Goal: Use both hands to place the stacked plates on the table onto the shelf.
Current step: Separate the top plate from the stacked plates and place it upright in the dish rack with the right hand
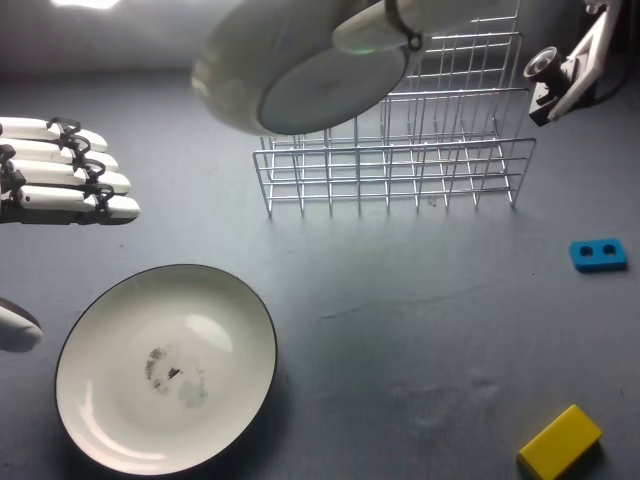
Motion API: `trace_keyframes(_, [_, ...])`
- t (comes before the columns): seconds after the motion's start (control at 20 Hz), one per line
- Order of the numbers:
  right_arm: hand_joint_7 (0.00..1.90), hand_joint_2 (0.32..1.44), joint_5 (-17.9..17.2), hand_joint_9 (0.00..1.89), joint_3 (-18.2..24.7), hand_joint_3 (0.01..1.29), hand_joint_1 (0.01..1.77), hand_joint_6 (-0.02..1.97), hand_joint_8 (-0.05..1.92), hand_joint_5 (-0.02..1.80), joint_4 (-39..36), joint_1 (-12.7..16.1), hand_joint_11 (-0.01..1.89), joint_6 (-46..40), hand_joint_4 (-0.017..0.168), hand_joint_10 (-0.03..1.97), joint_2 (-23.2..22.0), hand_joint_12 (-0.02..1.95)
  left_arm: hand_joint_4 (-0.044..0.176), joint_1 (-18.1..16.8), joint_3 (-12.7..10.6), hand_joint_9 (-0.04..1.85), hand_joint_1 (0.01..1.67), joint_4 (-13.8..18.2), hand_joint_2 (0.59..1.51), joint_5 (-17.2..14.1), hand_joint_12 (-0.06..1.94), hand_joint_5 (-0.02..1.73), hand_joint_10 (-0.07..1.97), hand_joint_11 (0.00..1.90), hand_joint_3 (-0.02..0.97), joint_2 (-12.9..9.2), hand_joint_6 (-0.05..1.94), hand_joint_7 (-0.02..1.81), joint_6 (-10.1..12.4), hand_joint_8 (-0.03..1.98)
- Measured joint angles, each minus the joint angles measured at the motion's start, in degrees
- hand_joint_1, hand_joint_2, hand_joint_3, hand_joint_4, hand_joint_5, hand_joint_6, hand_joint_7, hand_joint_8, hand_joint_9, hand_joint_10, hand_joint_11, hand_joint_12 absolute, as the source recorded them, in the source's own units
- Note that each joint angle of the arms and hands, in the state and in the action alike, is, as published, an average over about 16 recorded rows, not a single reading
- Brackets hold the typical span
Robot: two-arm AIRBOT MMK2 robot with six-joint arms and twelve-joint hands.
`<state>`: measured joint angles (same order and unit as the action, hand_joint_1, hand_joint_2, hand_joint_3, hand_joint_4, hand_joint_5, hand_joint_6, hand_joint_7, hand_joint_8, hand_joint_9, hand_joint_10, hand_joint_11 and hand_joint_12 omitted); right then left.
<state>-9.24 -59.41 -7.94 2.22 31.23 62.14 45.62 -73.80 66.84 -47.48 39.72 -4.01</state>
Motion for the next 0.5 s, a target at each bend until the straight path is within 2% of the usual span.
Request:
trace_keyframes(0.25, [1.09,1.01,2.4,1.23,-2.0,0.01,1.21,1.02,0.84,0.91,3.1,0.7,0.77,-2.1,0.002,0.02,0.7,1.02,0.002,-0.1,0.0,0.1,0.02,0.6,1.098,-0.4,0.16,0.13,0.01,0.02,0.012,0.0,0.01,0.12,0.0,0.0])
trace_keyframes(0.5, [1.08,1.02,2.7,1.23,-2.7,0.01,1.21,1.02,0.85,0.91,4.9,0.8,0.78,-3.6,0.001,0.02,0.8,1.01,0.002,-0.3,0.0,0.1,0.02,0.8,1.098,-0.5,0.16,0.13,0.01,0.02,0.012,0.0,0.01,0.12,0.0,0.0])
